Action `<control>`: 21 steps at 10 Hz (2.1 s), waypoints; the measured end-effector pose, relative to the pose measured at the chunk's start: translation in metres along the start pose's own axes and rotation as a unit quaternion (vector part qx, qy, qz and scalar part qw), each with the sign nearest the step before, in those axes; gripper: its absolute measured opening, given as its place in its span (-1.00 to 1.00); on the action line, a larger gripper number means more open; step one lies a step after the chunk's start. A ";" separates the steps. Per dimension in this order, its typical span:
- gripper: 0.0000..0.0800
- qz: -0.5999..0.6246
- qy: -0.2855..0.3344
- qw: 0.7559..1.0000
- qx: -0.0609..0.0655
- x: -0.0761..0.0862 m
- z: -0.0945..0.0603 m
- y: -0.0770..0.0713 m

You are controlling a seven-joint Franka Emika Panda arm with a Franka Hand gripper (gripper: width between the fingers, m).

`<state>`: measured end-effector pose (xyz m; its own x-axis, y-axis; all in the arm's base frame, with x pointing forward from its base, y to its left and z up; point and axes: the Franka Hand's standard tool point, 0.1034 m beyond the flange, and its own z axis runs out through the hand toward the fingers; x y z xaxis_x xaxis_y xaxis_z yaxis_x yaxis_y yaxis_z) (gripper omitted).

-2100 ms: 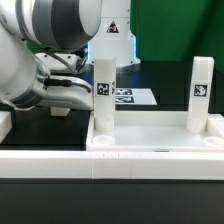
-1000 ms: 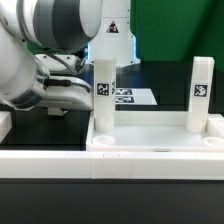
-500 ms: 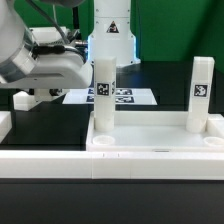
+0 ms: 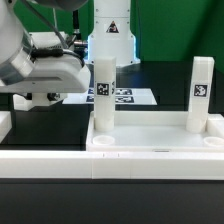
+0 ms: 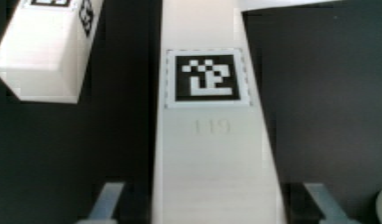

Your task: Assemble desk

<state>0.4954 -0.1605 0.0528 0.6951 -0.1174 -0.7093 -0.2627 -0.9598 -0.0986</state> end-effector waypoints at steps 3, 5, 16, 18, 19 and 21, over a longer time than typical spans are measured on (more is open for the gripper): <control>-0.27 0.000 0.089 0.996 -0.004 0.000 -0.046 -0.005; -0.27 0.014 0.139 0.990 -0.003 -0.006 -0.078 -0.017; -0.27 -0.007 0.481 0.874 -0.069 0.014 -0.130 -0.044; -0.27 -0.007 0.491 0.868 -0.073 0.015 -0.129 -0.045; -0.27 0.005 0.495 0.867 -0.065 0.015 -0.135 -0.060; -0.27 0.011 0.502 0.864 -0.047 0.014 -0.152 -0.110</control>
Offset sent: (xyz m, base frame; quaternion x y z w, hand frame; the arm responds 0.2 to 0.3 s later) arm 0.0237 0.0071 0.0415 0.0162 0.1267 0.0458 0.9908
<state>0.6357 -0.0950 0.1601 0.9329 -0.2527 0.2567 -0.2608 -0.9654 -0.0027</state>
